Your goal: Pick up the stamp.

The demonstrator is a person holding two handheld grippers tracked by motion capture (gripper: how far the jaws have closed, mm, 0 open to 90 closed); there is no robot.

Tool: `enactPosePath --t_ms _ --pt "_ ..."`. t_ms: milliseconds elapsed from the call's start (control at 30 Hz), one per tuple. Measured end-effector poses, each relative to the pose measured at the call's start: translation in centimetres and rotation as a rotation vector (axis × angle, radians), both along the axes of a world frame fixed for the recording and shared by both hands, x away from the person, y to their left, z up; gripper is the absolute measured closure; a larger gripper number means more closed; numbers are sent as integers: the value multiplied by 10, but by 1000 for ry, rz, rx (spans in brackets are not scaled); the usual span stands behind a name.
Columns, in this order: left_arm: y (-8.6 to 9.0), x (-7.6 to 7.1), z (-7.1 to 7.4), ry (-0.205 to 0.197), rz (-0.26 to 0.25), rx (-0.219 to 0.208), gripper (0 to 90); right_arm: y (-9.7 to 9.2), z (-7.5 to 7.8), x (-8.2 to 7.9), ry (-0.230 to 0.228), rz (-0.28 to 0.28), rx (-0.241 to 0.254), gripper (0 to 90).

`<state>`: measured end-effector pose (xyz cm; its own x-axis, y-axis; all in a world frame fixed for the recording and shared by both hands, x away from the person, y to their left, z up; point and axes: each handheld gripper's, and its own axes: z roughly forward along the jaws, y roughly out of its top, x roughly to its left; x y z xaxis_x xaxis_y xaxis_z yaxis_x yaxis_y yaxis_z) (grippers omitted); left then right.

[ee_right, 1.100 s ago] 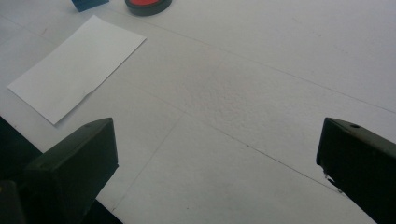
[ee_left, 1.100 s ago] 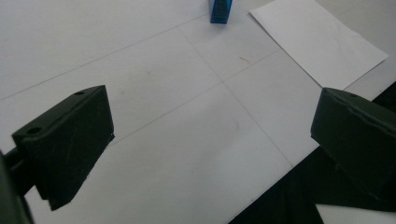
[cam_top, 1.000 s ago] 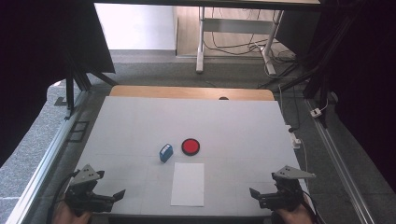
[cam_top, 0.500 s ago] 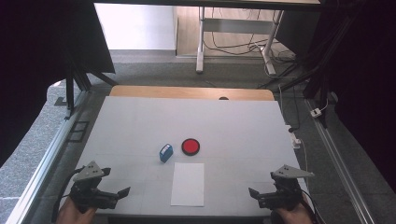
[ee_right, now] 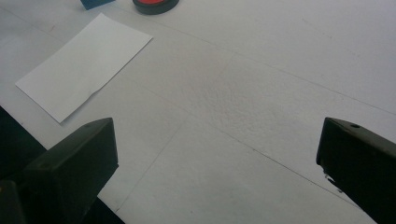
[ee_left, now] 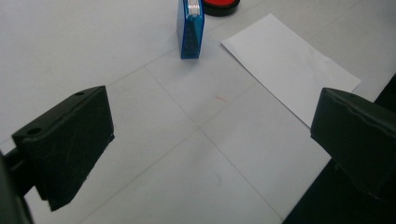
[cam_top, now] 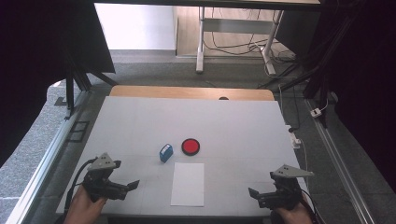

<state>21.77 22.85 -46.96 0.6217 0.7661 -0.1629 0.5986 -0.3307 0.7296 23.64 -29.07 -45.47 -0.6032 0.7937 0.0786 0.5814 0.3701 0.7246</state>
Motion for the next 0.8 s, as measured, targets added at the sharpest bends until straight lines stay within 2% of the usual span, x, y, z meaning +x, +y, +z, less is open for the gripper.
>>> enactPosePath --t_ms 167,433,600,700,800 --pt "-6 13 3 -11 -2 -5 0 0 0 0 1 -2 1 0" --pt "-21 32 5 -39 -42 31 0 0 0 1 2 -1 -3 0" --pt "-27 42 2 -31 -59 52 0 0 0 1 1 -3 -2 0" --pt "-29 48 1 -32 -65 38 0 0 0 1 3 -7 -2 0" --pt "-32 54 1 -34 -63 52 0 0 0 1 3 -6 -3 0"
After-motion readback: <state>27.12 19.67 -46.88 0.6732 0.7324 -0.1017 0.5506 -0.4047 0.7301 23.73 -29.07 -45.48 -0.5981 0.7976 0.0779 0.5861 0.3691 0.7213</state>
